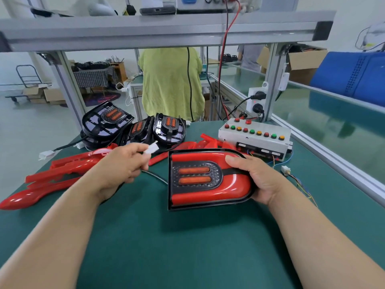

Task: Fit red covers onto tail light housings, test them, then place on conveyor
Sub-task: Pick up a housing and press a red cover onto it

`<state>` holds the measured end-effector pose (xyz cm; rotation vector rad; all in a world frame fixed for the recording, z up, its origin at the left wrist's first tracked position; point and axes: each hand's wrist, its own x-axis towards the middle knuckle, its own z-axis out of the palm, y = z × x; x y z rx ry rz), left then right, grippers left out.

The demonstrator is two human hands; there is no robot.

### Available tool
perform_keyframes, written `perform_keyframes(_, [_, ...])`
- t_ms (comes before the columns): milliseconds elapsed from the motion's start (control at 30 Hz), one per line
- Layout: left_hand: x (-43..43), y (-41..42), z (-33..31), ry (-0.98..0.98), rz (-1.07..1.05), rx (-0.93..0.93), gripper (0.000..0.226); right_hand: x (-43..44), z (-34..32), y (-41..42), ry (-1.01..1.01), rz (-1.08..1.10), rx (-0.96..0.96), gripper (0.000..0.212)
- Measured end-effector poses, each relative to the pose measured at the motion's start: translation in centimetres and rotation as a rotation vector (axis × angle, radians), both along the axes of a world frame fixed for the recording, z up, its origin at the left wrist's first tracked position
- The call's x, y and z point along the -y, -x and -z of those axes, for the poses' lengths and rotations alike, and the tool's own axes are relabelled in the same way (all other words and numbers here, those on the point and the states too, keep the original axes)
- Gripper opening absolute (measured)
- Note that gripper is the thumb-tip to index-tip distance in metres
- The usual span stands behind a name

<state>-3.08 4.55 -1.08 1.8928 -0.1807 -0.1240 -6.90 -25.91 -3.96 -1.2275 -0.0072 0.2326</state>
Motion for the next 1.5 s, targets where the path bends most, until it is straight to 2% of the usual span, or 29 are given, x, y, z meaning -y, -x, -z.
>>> perform_keyframes(67, [1.1,-0.3,0.7,0.030,-0.106,0.119,0.021,-0.4,0.1,0.0,0.032,0.007,0.015,0.045])
perform_keyframes(167, [3.3,-0.1,1.7,-0.054,-0.178,0.305,0.023,-0.9,0.3,0.0,0.070,0.035,0.040,0.045])
perform_keyframes(267, [4.8,0.2,2.6,-0.077,-0.179,0.362,0.031,-1.1,0.2,-0.1,0.113,0.065,0.052,0.044])
perform_keyframes(367, [5.5,0.2,3.0,-0.030,-0.214,0.360,0.025,-1.0,0.3,-0.3,0.155,0.072,0.031,0.039])
perform_keyframes(500, [5.7,0.1,3.3,0.012,-0.239,0.339,0.020,-0.8,0.2,-0.5,0.308,0.157,0.055,0.035])
perform_keyframes(600, [5.9,0.1,3.5,0.003,-0.236,0.340,0.018,-0.7,0.0,-0.4,0.463,0.221,0.099,0.041])
perform_keyframes(700, [5.9,-0.1,3.6,0.008,-0.222,0.329,0.018,-0.7,-0.1,-0.2,0.682,0.274,0.186,0.056])
perform_keyframes(900, [6.4,-0.9,4.1,0.006,-0.205,0.299,0.018,-1.0,-0.8,0.4,0.909,0.395,0.316,0.055])
perform_keyframes(1067, [6.5,-1.9,4.3,-0.049,-0.194,0.263,0.016,-0.8,-0.7,0.2,1.061,0.260,0.217,0.043])
perform_keyframes(1200, [6.3,-1.8,4.4,-0.062,-0.178,0.258,0.018,-0.6,-0.5,0.1,1.125,0.245,0.244,0.051])
perform_keyframes(1267, [6.2,-1.7,4.4,-0.067,-0.178,0.272,0.018,-0.5,-0.5,0.2,1.246,0.310,0.342,0.051])
perform_keyframes(1300, [6.2,-1.7,4.5,-0.069,-0.181,0.279,0.018,-0.6,-0.6,0.3,1.272,0.392,0.384,0.044])
perform_keyframes(1367, [6.2,-1.7,4.5,-0.076,-0.189,0.283,0.017,-0.4,-1.3,0.5,1.148,0.607,0.414,0.023])
perform_keyframes(1433, [6.3,-1.7,4.5,-0.074,-0.194,0.284,0.016,0.7,-1.9,0.6,1.047,0.803,0.386,0.014])
perform_keyframes(1500, [6.4,-1.7,4.5,-0.072,-0.194,0.283,0.015,2.7,-2.4,0.5,1.108,0.892,0.304,0.007])
